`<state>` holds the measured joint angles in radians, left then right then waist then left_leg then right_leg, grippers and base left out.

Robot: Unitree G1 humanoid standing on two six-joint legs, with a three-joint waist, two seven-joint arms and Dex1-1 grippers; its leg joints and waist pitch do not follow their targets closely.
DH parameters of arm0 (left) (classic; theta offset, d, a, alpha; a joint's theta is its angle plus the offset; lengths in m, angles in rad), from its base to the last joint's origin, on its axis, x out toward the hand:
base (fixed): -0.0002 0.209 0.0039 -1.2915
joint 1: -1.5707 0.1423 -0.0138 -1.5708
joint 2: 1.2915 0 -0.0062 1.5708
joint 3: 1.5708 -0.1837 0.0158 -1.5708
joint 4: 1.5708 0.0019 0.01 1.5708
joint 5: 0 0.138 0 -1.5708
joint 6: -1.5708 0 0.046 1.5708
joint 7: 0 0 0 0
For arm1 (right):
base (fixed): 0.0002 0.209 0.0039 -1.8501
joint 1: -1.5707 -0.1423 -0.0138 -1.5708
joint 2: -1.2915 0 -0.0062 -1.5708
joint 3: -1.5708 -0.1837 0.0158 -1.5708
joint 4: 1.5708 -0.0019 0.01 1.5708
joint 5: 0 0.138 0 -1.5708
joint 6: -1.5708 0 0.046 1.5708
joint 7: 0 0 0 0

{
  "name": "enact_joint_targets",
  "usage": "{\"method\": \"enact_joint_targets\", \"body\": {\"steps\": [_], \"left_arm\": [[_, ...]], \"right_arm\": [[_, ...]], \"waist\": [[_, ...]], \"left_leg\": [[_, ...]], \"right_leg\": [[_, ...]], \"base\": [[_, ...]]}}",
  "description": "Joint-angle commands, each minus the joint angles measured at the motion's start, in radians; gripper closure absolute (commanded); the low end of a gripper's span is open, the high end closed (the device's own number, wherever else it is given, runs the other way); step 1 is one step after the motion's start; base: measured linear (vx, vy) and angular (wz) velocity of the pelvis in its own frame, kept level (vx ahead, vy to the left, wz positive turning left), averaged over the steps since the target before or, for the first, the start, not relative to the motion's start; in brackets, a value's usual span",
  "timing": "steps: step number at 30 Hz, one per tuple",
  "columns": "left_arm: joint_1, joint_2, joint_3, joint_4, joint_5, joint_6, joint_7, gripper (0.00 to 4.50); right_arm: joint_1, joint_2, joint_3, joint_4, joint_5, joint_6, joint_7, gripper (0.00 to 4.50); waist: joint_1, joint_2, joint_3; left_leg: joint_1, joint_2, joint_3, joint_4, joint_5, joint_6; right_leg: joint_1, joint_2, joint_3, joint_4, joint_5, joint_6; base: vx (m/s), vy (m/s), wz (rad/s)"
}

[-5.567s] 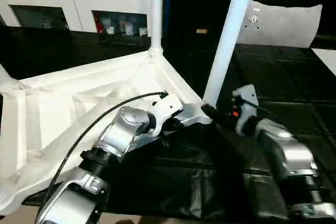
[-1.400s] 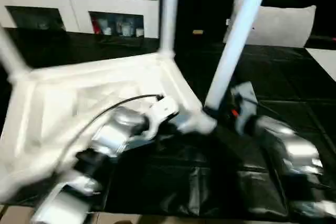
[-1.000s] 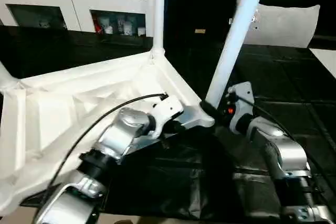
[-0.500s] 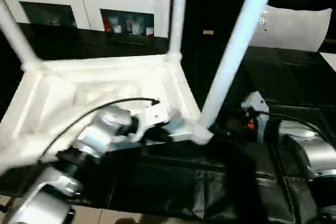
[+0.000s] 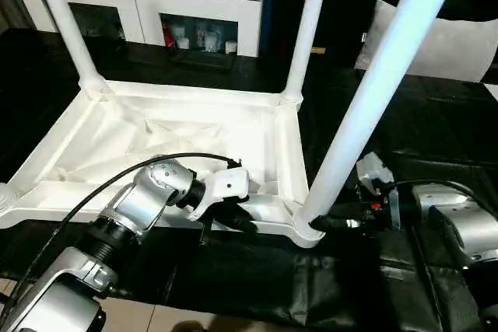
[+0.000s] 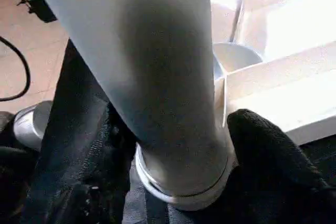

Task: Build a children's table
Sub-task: Rotate leg to tighten

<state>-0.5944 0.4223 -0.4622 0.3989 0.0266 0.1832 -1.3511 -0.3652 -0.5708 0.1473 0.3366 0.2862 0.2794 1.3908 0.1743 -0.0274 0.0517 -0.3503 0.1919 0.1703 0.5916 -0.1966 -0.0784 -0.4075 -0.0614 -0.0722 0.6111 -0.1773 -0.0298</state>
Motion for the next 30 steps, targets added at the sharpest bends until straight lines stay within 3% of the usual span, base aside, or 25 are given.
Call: {"method": "enact_joint_targets", "body": {"steps": [1, 7, 18, 20, 23, 24, 28, 30], "left_arm": [[-0.013, -0.011, -0.022, -0.025, -0.017, -0.015, -0.04, 4.5], [-0.015, -0.016, -0.017, -0.016, -0.017, -0.017, -0.043, 4.5], [-0.003, -0.039, 0.008, -0.017, -0.027, 0.02, 0.012, 4.5], [-0.001, -0.059, 0.02, -0.011, -0.017, 0.053, 0.066, 4.5], [0.0, -0.091, 0.034, 0.001, -0.009, 0.097, 0.131, 4.5], [-0.001, -0.107, 0.039, 0.003, -0.007, 0.121, 0.162, 4.5], [-0.011, -0.182, 0.054, 0.021, 0.015, 0.206, 0.293, 4.5], [-0.033, -0.259, 0.076, 0.054, 0.033, 0.258, 0.416, 4.5]], "right_arm": [[-0.023, -0.007, 0.001, 0.01, 0.003, -0.006, 0.014, 1.85], [-0.031, -0.005, 0.002, 0.021, 0.009, -0.009, 0.029, 2.42], [0.033, 0.047, -0.018, -0.049, 0.055, 0.008, -0.011, 2.53], [0.039, 0.1, -0.039, -0.039, 0.037, 0.003, -0.128, 2.53], [0.017, 0.179, -0.076, 0.008, -0.002, 0.007, -0.321, 2.54], [0.009, 0.207, -0.091, 0.021, -0.016, 0.013, -0.392, 2.54], [-0.019, 0.294, -0.118, 0.049, -0.073, 0.041, -0.615, 2.56], [0.028, 0.33, -0.181, -0.034, -0.113, 0.108, -0.812, 2.57]], "waist": [[-0.003, -0.009, -0.061], [-0.004, -0.01, -0.061], [-0.001, -0.009, -0.063], [-0.006, -0.007, -0.061], [-0.021, -0.005, -0.056], [-0.026, -0.005, -0.056], [-0.049, -0.004, -0.057], [-0.054, -0.006, -0.056]], "left_leg": [[0.002, 0.042, -0.008, -0.065, -0.152, 0.056], [0.001, 0.042, -0.008, -0.065, -0.148, 0.056], [0.003, 0.042, -0.008, -0.066, -0.147, 0.055], [0.002, 0.042, -0.009, -0.067, -0.155, 0.047], [-0.001, 0.036, -0.013, -0.074, -0.19, 0.017], [0.004, 0.034, -0.015, -0.075, -0.204, 0.01], [0.001, 0.035, -0.017, -0.077, -0.203, 0.006], [0.004, 0.032, -0.014, -0.075, -0.187, 0.001]], "right_leg": [[0.055, -0.089, 0.049, -0.079, -0.294, -0.164], [0.055, -0.088, 0.049, -0.08, -0.308, -0.156], [0.055, -0.087, 0.049, -0.078, -0.291, -0.159], [0.053, -0.089, 0.05, -0.08, -0.302, -0.158], [0.054, -0.09, 0.045, -0.093, -0.417, -0.12], [0.053, -0.093, 0.043, -0.1, -0.461, -0.101], [0.052, -0.089, 0.045, -0.098, -0.441, -0.102], [0.05, -0.085, 0.048, -0.099, -0.416, -0.105]], "base": [[0.0, 0.0, 0.0], [0.0, 0.0, 0.0], [0.0, 0.0, 0.0], [0.0, 0.0, 0.0], [0.0, 0.0, 0.0], [0.0, 0.0, 0.0], [0.0, 0.0, 0.0], [0.0, 0.0, 0.0]]}}
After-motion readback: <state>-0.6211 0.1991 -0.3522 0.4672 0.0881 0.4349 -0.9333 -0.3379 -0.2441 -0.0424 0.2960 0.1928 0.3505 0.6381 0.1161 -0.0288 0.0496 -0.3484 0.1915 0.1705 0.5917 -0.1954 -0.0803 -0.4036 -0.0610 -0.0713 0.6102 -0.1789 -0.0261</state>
